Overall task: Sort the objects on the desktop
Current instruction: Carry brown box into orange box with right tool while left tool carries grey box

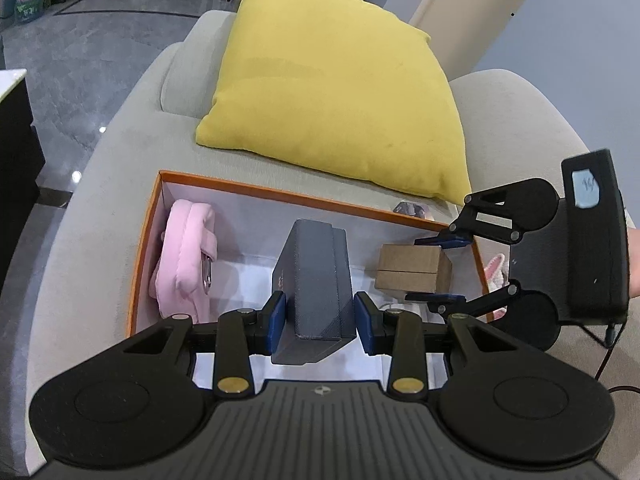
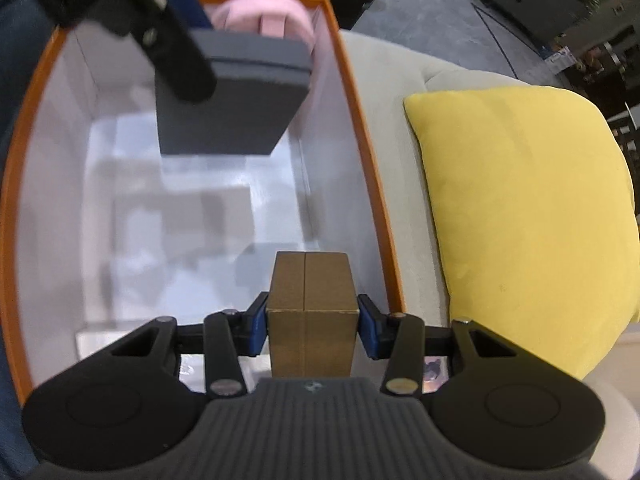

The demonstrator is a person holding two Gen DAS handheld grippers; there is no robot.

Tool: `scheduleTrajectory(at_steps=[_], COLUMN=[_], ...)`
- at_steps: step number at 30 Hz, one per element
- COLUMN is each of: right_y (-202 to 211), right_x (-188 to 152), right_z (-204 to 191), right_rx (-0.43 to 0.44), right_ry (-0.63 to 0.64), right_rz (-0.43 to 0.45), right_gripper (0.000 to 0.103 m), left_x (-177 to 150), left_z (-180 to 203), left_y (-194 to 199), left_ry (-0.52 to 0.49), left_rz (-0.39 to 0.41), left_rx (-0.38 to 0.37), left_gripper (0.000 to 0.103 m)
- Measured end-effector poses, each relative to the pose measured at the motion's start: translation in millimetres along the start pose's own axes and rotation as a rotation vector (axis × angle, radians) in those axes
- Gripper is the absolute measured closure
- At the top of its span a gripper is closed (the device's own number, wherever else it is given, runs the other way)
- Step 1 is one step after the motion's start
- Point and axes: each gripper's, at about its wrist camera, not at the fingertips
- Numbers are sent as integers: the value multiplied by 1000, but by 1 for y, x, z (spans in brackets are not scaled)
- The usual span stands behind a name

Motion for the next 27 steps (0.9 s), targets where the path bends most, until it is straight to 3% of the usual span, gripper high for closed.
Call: scheduleTrajectory(at_steps=[7,13,27], right_y=[-24,-29,-2], right_x=[3,-1,3], right_z=[-2,-9,-3], right_rx=[8,13,22], right_ry=[79,84,93], right_rz=[-138,-197,-191], right_gripper=[56,57,54], left_x=[-4,-6,-8], left_z=[-3,-8,-17], left_y=[3,8,18], left_ry=[23,29,46], left_rz=[-6,-6,-1], left_rx=[-26,-39,-67], left_gripper=[61,61,61])
Point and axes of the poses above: each gripper's, at about its wrist camera, not at the fingertips, and y roughly against the way its jaws point, z to its right, x to its top, and after that the axes turned 8 degrees about y, right-handed
